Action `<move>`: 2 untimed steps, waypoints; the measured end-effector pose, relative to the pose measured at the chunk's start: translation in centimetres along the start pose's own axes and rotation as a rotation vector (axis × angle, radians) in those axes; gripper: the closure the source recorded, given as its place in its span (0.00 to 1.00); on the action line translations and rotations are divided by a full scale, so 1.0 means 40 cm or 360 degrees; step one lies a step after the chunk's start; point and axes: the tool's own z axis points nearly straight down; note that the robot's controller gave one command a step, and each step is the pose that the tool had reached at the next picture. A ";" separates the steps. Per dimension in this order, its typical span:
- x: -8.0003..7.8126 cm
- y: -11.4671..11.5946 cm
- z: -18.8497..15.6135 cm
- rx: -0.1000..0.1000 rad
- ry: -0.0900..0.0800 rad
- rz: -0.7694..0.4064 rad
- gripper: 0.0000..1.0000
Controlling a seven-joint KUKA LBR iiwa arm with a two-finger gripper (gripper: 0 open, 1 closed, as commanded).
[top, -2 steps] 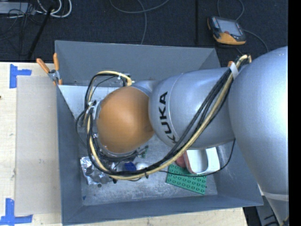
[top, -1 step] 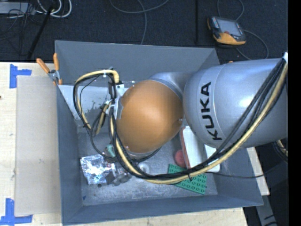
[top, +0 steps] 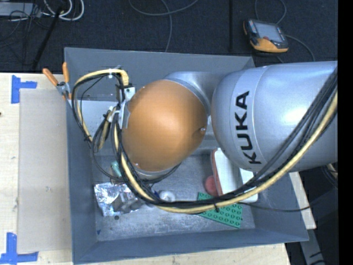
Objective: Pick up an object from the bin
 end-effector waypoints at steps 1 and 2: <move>0.003 0.001 0.004 -0.0004 0.0001 0.0003 0.00; 0.114 -0.137 0.174 -0.0013 0.0007 0.0202 0.00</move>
Offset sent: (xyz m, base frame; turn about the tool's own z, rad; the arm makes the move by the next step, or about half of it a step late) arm 0.0000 0.0000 0.0000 0.0000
